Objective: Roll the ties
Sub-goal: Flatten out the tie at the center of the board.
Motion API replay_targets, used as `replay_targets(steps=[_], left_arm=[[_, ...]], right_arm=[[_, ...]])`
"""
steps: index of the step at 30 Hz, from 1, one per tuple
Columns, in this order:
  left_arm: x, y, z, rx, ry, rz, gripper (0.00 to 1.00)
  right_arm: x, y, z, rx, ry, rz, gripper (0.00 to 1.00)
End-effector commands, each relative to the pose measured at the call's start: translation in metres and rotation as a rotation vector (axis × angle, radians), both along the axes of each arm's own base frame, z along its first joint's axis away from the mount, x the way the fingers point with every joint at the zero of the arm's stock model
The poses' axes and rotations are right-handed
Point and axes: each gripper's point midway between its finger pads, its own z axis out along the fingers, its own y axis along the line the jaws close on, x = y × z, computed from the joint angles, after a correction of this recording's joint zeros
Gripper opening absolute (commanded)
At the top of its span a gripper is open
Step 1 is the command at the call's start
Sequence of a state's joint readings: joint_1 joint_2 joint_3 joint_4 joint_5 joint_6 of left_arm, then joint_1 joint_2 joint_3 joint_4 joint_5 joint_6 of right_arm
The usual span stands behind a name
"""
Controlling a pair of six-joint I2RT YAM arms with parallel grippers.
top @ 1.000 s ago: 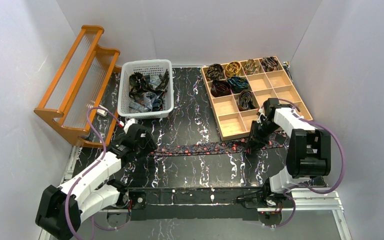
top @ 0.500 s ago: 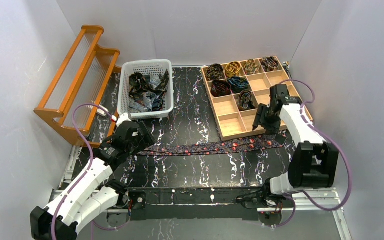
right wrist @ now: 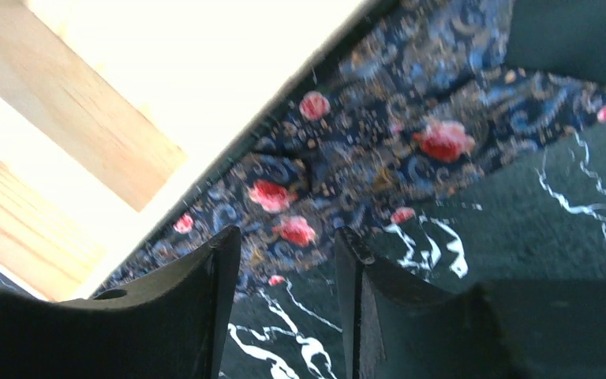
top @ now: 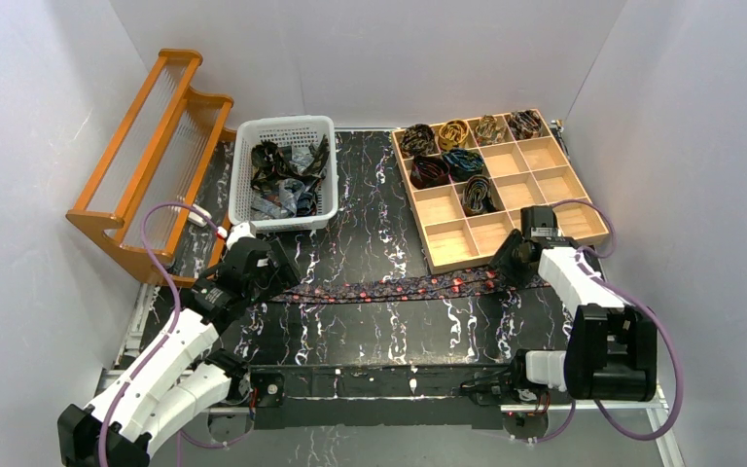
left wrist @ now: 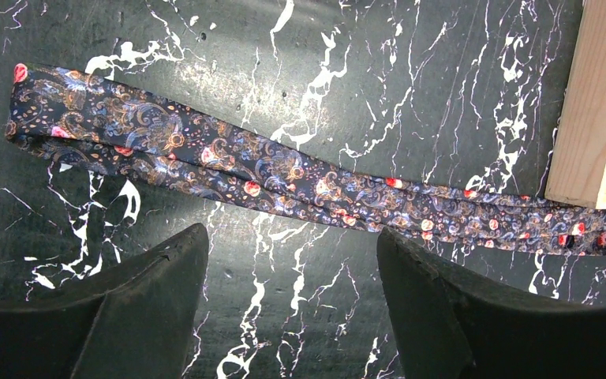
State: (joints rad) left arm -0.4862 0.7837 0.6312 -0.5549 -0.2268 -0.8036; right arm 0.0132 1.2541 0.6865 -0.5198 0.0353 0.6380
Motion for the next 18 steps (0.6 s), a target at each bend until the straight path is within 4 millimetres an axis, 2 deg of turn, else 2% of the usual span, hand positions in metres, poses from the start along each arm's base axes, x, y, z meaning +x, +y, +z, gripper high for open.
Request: replay_targets(steps=[1,7,12,18], left_arm=[[0.002,0.003,0.013,-0.003,-0.027,0.009,0.76],[0.001,0.005,0.014,0.009,-0.024,0.012,0.76],[0.001,0.006,0.015,0.010,-0.030,0.018,0.76],[0.000,0.007,0.015,0.015,-0.026,0.017,0.76]], right_arm=[[0.051,-0.007,0.017,-0.031,-0.153,-0.010,0.52],[0.050,-0.015,0.004,-0.083,-0.068,0.005,0.46],[0.043,-0.011,-0.001,-0.066,-0.077,0.023,0.41],[0.040,-0.007,-0.010,-0.048,-0.074,0.043,0.41]])
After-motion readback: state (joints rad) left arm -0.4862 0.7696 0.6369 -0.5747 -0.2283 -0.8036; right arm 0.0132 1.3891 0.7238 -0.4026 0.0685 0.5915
